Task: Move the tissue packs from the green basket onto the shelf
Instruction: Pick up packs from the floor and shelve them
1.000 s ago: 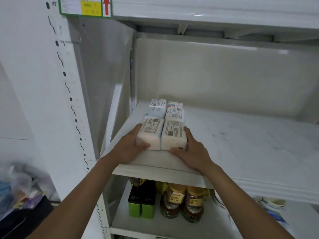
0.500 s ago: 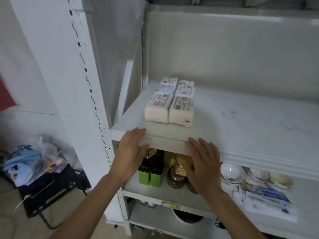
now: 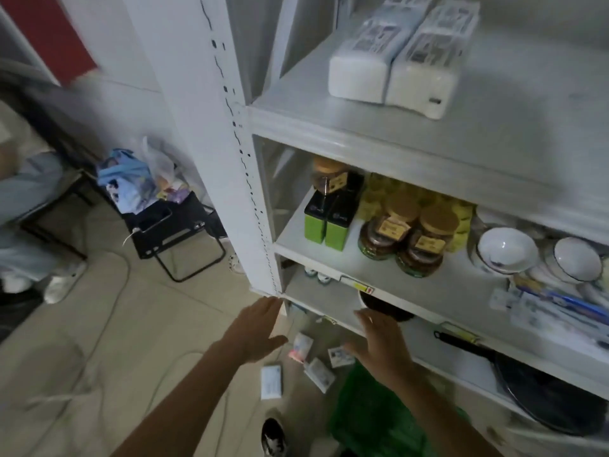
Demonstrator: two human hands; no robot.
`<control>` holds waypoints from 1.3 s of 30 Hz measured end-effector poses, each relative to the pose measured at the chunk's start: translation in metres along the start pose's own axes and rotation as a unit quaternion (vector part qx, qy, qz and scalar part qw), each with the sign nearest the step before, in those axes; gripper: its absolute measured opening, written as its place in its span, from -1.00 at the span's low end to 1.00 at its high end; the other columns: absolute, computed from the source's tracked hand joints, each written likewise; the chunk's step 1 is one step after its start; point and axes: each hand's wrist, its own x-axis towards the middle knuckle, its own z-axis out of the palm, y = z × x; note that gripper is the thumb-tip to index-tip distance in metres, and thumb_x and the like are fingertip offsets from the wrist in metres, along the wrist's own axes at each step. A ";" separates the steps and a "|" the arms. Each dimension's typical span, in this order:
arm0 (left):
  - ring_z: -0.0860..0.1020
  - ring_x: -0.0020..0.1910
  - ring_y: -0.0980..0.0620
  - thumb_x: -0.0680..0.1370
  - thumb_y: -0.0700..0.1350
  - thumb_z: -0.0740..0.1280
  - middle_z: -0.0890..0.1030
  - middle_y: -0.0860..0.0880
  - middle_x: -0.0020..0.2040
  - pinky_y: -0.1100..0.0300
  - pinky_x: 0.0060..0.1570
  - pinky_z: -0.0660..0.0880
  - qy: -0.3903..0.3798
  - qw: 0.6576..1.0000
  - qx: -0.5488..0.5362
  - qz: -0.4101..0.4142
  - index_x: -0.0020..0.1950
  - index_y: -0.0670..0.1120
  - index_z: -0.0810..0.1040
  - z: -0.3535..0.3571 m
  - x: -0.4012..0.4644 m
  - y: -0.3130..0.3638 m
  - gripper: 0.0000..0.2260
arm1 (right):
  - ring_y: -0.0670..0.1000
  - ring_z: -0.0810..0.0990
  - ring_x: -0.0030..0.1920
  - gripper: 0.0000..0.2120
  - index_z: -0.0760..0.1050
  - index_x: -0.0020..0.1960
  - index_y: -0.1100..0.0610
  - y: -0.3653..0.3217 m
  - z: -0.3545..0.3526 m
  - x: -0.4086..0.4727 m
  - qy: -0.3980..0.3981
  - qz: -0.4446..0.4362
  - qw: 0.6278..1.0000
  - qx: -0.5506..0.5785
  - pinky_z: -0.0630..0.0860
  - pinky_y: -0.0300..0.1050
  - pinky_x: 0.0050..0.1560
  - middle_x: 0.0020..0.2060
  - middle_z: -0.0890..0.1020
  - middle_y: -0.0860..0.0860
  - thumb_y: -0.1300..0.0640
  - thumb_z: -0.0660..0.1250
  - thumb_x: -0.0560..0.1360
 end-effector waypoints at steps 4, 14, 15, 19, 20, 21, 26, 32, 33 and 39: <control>0.19 0.65 -0.11 0.64 0.19 0.31 0.17 -0.13 0.70 0.00 0.56 0.22 -0.106 0.991 -0.038 -0.066 0.70 -0.11 0.07 0.071 -0.013 -0.020 -0.23 | 0.06 0.39 0.50 -0.28 0.32 0.57 0.02 0.003 0.051 -0.019 -0.147 0.076 0.985 0.051 0.35 -0.03 0.48 0.52 0.43 0.03 -0.31 0.34 0.54; 0.33 0.56 -0.17 0.65 0.16 0.29 0.29 -0.12 0.63 -0.04 0.43 0.31 -0.188 0.952 -0.159 -0.183 0.69 -0.05 0.12 0.214 0.004 -0.105 -0.32 | 0.09 0.49 0.43 -0.27 0.31 0.58 0.08 0.033 0.174 0.024 -0.316 0.207 0.924 0.067 0.51 -0.02 0.26 0.54 0.40 0.08 -0.22 0.40 0.54; 0.34 0.55 -0.17 0.66 0.16 0.28 0.30 -0.12 0.62 -0.06 0.42 0.32 -0.183 0.949 -0.170 -0.192 0.69 -0.05 0.14 0.230 0.006 -0.113 -0.32 | 0.08 0.52 0.38 -0.29 0.32 0.57 0.07 0.036 0.190 0.034 -0.320 0.214 0.920 0.072 0.52 -0.04 0.18 0.52 0.42 0.07 -0.21 0.40 0.54; 0.36 0.55 -0.17 0.65 0.17 0.30 0.33 -0.12 0.62 -0.09 0.49 0.33 -0.184 0.931 -0.222 -0.224 0.68 -0.04 0.17 0.303 0.019 -0.148 -0.33 | 0.07 0.55 0.28 -0.41 0.38 0.51 0.08 0.052 0.269 0.071 -0.340 0.231 0.906 0.096 0.48 -0.08 0.09 0.45 0.49 0.09 -0.11 0.40 0.56; 0.37 0.54 -0.17 0.65 0.17 0.31 0.34 -0.13 0.61 -0.10 0.50 0.33 -0.191 0.924 -0.232 -0.235 0.68 -0.05 0.18 0.324 0.023 -0.157 -0.33 | 0.07 0.56 0.24 -0.43 0.39 0.50 0.09 0.056 0.291 0.079 -0.350 0.234 0.902 0.100 0.52 -0.04 0.11 0.43 0.50 0.10 -0.07 0.40 0.56; 0.38 0.54 -0.18 0.65 0.18 0.31 0.36 -0.14 0.60 -0.10 0.50 0.33 -0.203 0.918 -0.240 -0.242 0.67 -0.06 0.19 0.344 0.029 -0.166 -0.33 | 0.07 0.56 0.23 -0.45 0.39 0.50 0.10 0.059 0.311 0.085 -0.360 0.241 0.896 0.103 0.56 0.01 0.17 0.41 0.51 0.11 -0.04 0.39 0.57; 0.43 0.48 -0.22 0.64 0.20 0.31 0.47 -0.20 0.51 -0.06 0.42 0.35 -0.219 0.907 -0.243 -0.264 0.61 -0.08 0.30 0.442 0.060 -0.209 -0.38 | 0.16 0.53 0.35 -0.49 0.41 0.49 0.14 0.088 0.414 0.113 -0.401 0.237 0.881 0.081 0.52 0.08 0.34 0.43 0.49 0.16 0.05 0.38 0.58; 0.47 0.43 -0.22 0.64 0.18 0.33 0.52 -0.19 0.47 -0.04 0.37 0.38 -0.228 0.901 -0.247 -0.275 0.58 -0.09 0.34 0.536 0.109 -0.251 -0.40 | 0.15 0.56 0.28 -0.51 0.40 0.49 0.13 0.145 0.517 0.146 -0.395 0.205 0.895 0.037 0.57 0.06 0.22 0.40 0.49 0.16 0.08 0.32 0.58; 0.47 0.44 -0.22 0.64 0.18 0.33 0.52 -0.19 0.47 -0.04 0.38 0.37 -0.221 0.901 -0.250 -0.278 0.59 -0.09 0.34 0.550 0.119 -0.256 -0.40 | 0.15 0.56 0.26 -0.52 0.40 0.48 0.14 0.153 0.533 0.152 -0.393 0.198 0.898 0.025 0.59 0.05 0.18 0.39 0.50 0.17 0.10 0.32 0.59; 0.47 0.44 -0.21 0.63 0.23 0.32 0.54 -0.18 0.46 0.01 0.31 0.36 -0.154 0.883 -0.304 -0.323 0.58 -0.10 0.36 0.621 0.176 -0.275 -0.38 | 0.21 0.58 0.18 -0.52 0.36 0.45 0.24 0.189 0.616 0.196 -0.315 0.213 0.924 -0.027 0.49 -0.13 -0.19 0.29 0.52 0.23 0.19 0.34 0.57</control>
